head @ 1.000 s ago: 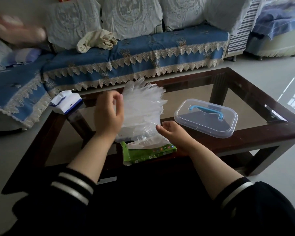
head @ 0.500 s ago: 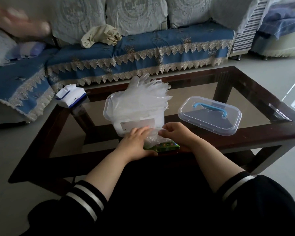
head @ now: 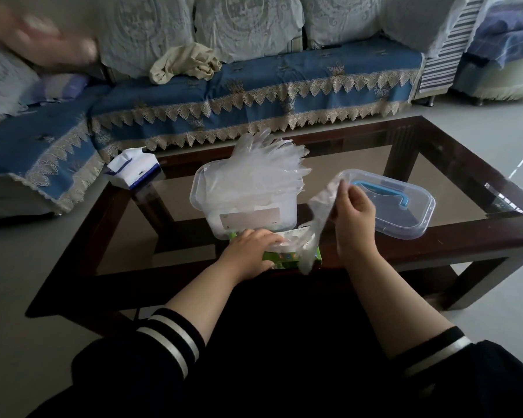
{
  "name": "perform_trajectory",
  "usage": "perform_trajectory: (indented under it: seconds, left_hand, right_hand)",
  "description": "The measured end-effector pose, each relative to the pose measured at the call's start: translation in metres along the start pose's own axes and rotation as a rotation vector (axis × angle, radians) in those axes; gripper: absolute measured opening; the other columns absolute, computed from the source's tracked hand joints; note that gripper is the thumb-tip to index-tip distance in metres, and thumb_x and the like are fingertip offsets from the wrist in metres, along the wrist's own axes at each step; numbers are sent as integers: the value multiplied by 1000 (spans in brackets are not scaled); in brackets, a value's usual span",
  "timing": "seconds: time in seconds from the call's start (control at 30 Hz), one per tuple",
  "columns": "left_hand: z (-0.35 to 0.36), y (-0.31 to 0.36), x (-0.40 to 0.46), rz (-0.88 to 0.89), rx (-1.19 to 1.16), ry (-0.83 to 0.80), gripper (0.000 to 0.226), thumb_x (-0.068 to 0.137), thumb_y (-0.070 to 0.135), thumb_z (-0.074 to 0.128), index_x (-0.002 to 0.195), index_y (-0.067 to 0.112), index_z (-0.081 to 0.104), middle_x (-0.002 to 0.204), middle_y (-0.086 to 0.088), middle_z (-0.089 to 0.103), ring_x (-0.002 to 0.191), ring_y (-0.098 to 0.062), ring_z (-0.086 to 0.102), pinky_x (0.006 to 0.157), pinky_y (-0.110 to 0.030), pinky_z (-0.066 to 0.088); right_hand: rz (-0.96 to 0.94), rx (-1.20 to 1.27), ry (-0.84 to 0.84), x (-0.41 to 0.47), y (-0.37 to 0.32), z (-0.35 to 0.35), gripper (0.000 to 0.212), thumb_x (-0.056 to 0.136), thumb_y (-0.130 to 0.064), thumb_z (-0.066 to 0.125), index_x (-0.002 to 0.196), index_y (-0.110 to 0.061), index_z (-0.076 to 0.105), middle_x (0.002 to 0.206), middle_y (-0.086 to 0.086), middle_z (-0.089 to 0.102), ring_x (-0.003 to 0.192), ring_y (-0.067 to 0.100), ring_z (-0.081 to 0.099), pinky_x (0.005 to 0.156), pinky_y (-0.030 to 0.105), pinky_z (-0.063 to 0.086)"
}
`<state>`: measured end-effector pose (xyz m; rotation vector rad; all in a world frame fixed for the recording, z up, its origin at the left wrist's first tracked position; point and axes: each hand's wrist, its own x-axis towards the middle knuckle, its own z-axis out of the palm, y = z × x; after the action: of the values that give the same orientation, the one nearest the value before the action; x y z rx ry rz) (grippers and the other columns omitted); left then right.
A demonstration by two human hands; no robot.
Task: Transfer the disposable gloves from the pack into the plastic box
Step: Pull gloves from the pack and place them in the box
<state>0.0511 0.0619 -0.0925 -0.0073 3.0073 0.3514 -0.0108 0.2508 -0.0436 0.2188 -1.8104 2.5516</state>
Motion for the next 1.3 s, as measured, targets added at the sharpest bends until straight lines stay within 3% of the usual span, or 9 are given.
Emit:
perform_trajectory:
  seconds: [0.2,0.3,0.37,0.5,0.57,0.67,0.97,1.1,1.3]
  left_hand:
    - [-4,1,-2,19,-54,-26,55,91,22,59,141,35,43,145,7,42,133,-19,35,111,-37,28]
    - [-12,10,-9,54,-218,263,36,96,14,50,130,22,56,131,2,58,122,-16,51,104,-30,40]
    - [-29,27,-17,50,-535,420,29,99,36,49,118,19,62,113,4,67,105,-9,62,93,-30,51]
    - [-74,72,-23,48,-925,332,93,62,95,30,117,25,56,99,14,65,88,7,63,79,-16,52]
    - [-93,91,-21,33,-852,230,100,62,89,39,134,21,50,114,12,62,99,14,57,84,-9,45]
    - [-102,103,-7,-57,-530,232,74,85,54,62,146,21,39,134,-1,58,120,-14,55,89,-22,38]
    - [-114,95,12,113,-361,306,27,97,19,56,124,23,55,85,3,67,86,-16,65,82,-33,52]
    - [-136,80,23,118,-429,230,14,98,20,54,109,26,48,83,3,72,85,-15,66,84,-31,46]
    - [-175,46,44,75,-476,498,5,101,14,46,104,19,46,95,-1,69,65,-12,59,59,-25,49]
  right_hand:
    - [-85,-33,167,4,-3,-15,24,100,-19,48,80,-13,60,71,-2,58,66,8,54,67,23,49]
    - [-109,-179,82,-3,-4,-11,24,98,-18,52,75,-13,55,64,-1,48,54,2,42,54,17,38]
    - [-142,-297,1,-9,-4,-6,25,96,-23,54,72,-16,51,61,-3,45,48,-1,38,51,15,35]
    - [-137,-445,-57,-13,5,-2,24,86,-46,60,75,-26,55,61,-7,52,55,6,46,59,36,44]
    - [-143,-499,-42,-14,10,-1,28,83,-53,59,75,-26,55,59,-10,53,55,8,46,60,39,44]
    - [-165,-544,-23,-14,12,1,22,88,-38,61,77,-20,55,57,-10,51,53,8,43,59,40,43]
    - [-83,-410,-29,-13,3,0,21,85,-47,64,87,-30,51,78,6,69,71,20,66,69,40,53]
    - [-35,-269,70,-4,-3,-6,26,88,-35,66,103,-20,53,80,-6,61,73,10,61,77,35,53]
    - [-51,-194,228,12,-1,-17,25,93,-35,59,110,-19,48,81,-14,53,70,1,57,73,20,49]
